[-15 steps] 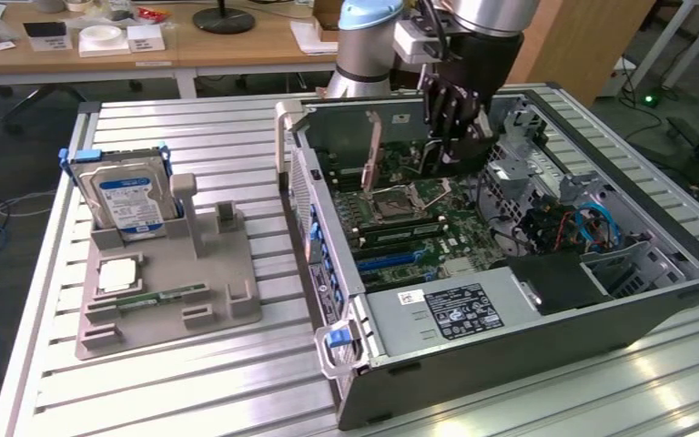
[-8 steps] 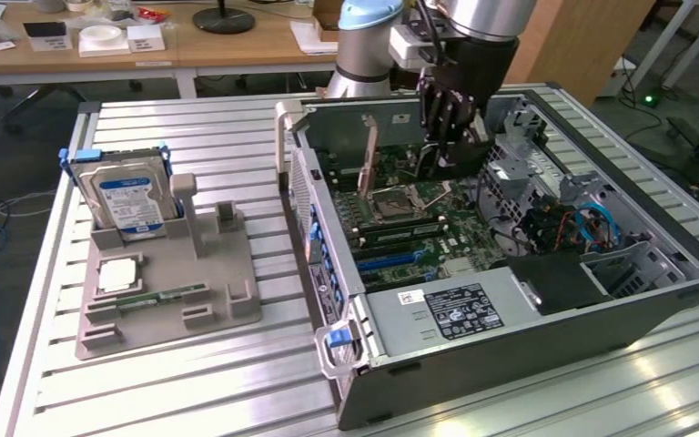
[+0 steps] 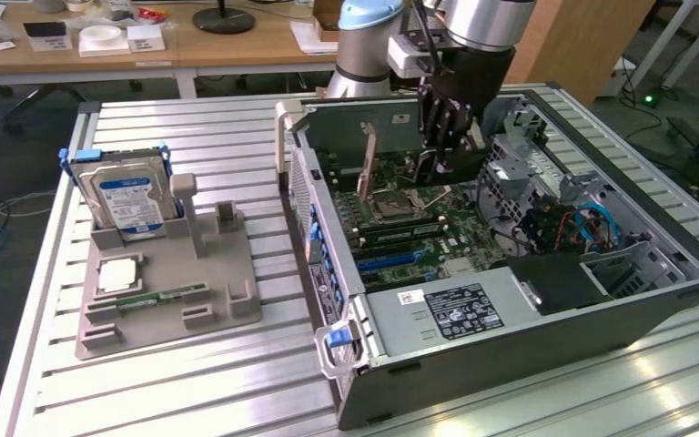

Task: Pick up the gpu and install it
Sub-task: 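Insert the gpu into the slot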

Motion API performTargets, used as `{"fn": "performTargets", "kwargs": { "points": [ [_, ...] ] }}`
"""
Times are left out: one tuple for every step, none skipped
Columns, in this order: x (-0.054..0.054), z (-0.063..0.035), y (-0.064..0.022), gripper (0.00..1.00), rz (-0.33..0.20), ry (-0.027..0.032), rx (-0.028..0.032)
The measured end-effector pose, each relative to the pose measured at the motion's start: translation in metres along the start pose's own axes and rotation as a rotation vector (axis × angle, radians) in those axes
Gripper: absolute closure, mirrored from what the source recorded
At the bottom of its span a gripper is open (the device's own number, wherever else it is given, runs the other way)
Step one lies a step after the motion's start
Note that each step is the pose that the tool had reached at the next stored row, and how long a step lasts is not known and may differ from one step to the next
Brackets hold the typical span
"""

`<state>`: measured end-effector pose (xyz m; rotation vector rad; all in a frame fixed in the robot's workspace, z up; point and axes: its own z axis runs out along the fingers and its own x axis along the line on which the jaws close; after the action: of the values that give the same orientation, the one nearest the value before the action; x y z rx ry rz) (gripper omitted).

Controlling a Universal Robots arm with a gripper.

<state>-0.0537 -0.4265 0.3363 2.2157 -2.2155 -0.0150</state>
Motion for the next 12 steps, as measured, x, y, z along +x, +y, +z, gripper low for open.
{"fn": "performTargets", "kwargs": {
  "points": [
    [0.000,0.0018,0.0000,0.72,0.000,-0.0001,0.0001],
    [0.000,0.0037,0.0000,0.72,0.000,0.0000,0.0000],
    [0.000,0.0056,0.0000,0.72,0.000,0.0000,0.0000],
    [0.000,0.0074,-0.0001,0.72,0.000,0.0000,0.0000],
    [0.000,0.0091,-0.0001,0.72,0.000,0.0001,0.0000],
    [0.000,0.0109,-0.0001,0.72,0.000,0.0000,0.0000],
    [0.000,0.0127,-0.0001,0.72,0.000,0.0001,-0.0001],
    [0.000,0.0145,-0.0001,0.72,0.000,0.0001,-0.0001],
    [0.000,0.0160,-0.0001,0.72,0.000,-0.0001,0.0001],
    [0.000,0.0172,-0.0002,0.72,0.000,0.0000,0.0000],
    [0.000,0.0186,-0.0002,0.72,0.000,0.0000,0.0000],
    [0.000,0.0204,-0.0002,0.72,0.000,0.0000,0.0000]
  ]
}}
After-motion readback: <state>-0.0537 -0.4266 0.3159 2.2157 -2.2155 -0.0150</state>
